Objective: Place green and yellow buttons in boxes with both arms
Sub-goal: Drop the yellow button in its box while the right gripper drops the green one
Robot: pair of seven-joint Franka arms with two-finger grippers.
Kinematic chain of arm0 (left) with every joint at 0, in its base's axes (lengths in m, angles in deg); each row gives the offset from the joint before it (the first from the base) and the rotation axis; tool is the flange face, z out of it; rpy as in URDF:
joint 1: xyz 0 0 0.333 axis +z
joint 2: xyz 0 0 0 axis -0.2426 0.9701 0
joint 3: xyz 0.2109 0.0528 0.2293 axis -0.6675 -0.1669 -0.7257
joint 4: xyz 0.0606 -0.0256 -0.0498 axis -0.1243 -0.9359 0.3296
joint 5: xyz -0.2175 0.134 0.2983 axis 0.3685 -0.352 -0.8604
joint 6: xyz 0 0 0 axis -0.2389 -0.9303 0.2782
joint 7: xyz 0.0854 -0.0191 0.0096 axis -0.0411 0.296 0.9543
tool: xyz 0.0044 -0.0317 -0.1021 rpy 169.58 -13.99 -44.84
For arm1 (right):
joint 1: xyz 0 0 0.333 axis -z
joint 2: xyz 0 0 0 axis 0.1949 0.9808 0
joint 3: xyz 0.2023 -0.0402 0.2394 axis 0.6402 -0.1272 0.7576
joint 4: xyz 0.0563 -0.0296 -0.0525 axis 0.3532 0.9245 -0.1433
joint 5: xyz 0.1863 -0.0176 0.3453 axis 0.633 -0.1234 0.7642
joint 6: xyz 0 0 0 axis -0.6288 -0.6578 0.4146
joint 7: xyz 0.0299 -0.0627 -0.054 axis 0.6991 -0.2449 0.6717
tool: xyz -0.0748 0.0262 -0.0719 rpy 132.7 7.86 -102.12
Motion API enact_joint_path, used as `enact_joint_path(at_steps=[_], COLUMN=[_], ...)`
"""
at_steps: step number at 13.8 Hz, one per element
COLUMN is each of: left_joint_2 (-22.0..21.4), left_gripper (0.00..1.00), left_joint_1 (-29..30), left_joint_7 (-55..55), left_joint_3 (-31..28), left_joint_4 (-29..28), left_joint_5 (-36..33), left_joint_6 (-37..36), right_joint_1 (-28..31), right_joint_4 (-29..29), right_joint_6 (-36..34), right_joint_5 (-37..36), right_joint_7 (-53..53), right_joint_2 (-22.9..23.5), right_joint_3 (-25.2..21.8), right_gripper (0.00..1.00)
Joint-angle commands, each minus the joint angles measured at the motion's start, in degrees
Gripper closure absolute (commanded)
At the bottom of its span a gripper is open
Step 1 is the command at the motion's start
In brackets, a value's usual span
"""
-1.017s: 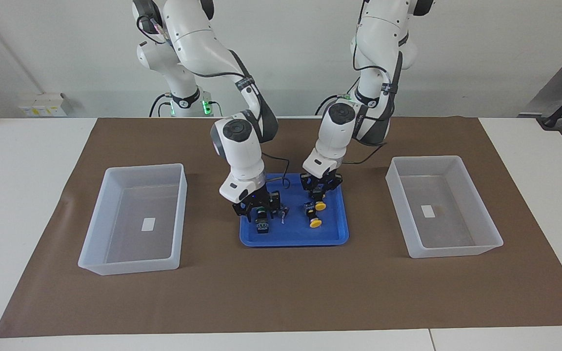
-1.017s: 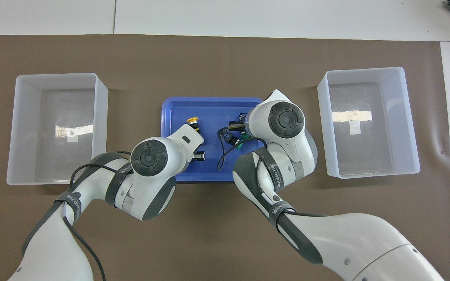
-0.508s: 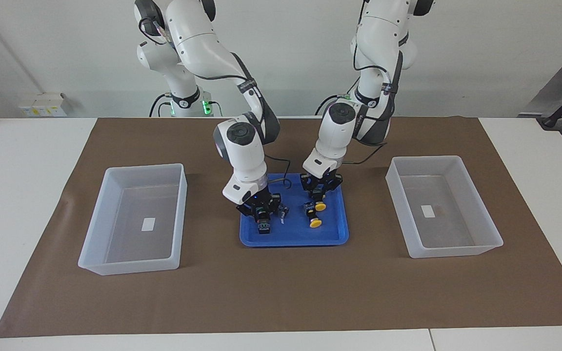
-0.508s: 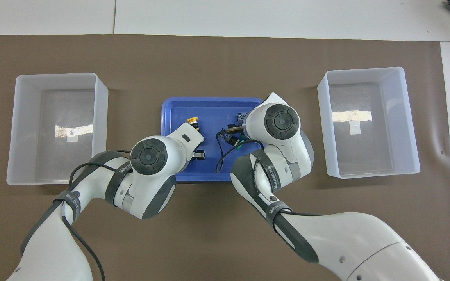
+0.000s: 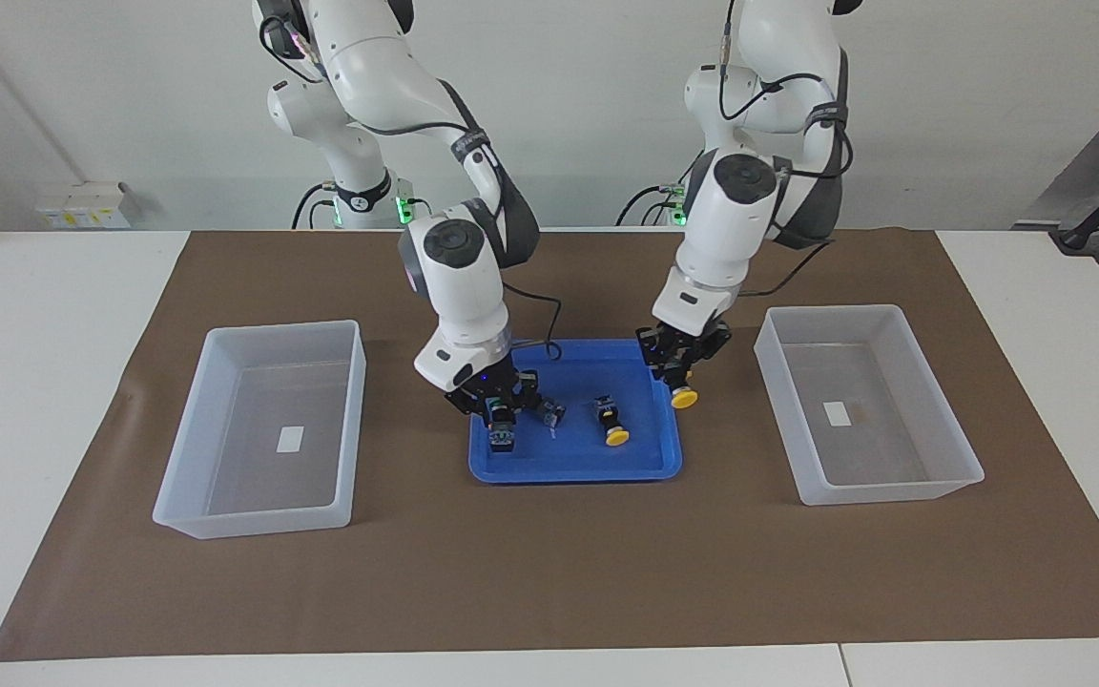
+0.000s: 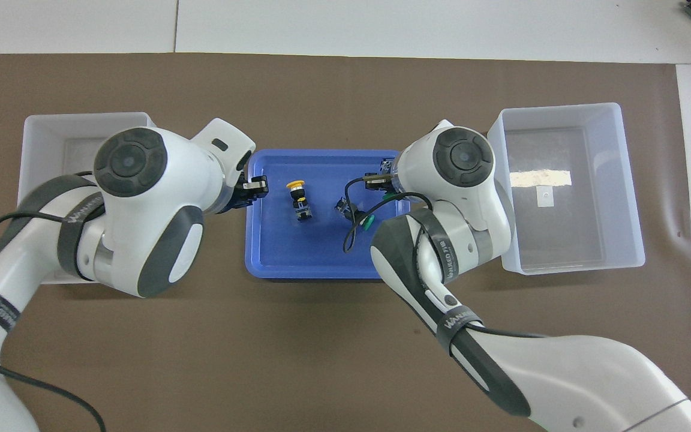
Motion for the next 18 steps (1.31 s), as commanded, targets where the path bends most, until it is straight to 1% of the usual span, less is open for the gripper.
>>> enact_joint_path(at_steps=[1,2,4,6,8,9,10,11,13,14,15,16,17,18], left_joint_2=[0.43,0.43,0.25,-0.18,-2.02,-3.51,-4.48,-4.76,-3.71,-2.40,-0.91,0.07,1.12,1.74], left_gripper=[1.00,1.00,1.00,1.00,1.00,1.00,1.00,1.00,1.00,1.00,1.00,1.00,1.00,1.00], left_joint_1=[6.21,8.68,15.00,19.14,22.39,23.89,24.78,25.57,26.71,27.85,29.17,30.40,31.71,32.25], left_joint_7=[-2.32,-5.73,-16.00,-22.87,-28.67,-31.05,-32.38,-33.35,-36.24,-37.91,-39.15,-40.82,-42.05,-42.24], left_joint_3=[0.42,0.33,0.42,0.42,0.42,0.42,0.33,0.33,0.33,0.33,0.33,0.25,0.33,0.33], left_joint_4=[3.70,3.70,2.91,1.08,-3.57,-7.42,-11.38,-14.20,-16.77,-17.74,-18.96,-20.37,-21.25,-21.35], left_joint_5=[0.34,0.34,0.34,0.43,0.43,0.43,0.43,0.43,0.43,0.43,0.43,0.43,0.43,0.43], left_joint_6=[-2.56,-2.56,-2.47,-1.86,0.67,3.65,7.24,10.41,13.68,15.26,17.80,21.48,24.30,25.11], right_joint_1=[4.96,7.15,12.59,16.73,20.43,21.57,22.80,23.77,25.27,25.80,25.98,25.98,25.98,26.07], right_joint_4=[0.85,0.85,1.73,1.82,2.35,2.70,4.27,6.37,10.42,11.91,12.80,13.16,13.16,13.07], right_joint_6=[-5.46,-6.44,-6.80,-6.89,-6.80,-6.80,-6.19,-5.31,-1.81,0.04,1.19,1.46,1.29,1.03], right_joint_5=[0.27,0.01,-0.08,-0.08,-0.08,-0.08,-0.08,-0.08,-0.08,-0.08,-0.08,-0.08,-0.08,-0.08], right_joint_7=[0.80,3.34,11.76,18.80,25.65,28.12,29.80,31.03,32.27,32.45,32.45,32.19,31.93,32.01], right_joint_2=[-5.48,-5.66,-5.75,-5.75,-5.75,-5.75,-6.01,-6.36,-6.36,-6.36,-6.10,-6.01,-6.01,-6.01], right_joint_3=[0.53,0.53,0.44,0.44,0.44,0.44,0.44,0.44,0.44,0.44,0.44,0.44,0.44,0.53], right_gripper=[1.00,1.00,1.00,1.00,1.00,1.00,1.00,1.00,1.00,0.93,0.76,0.35,0.00,0.00])
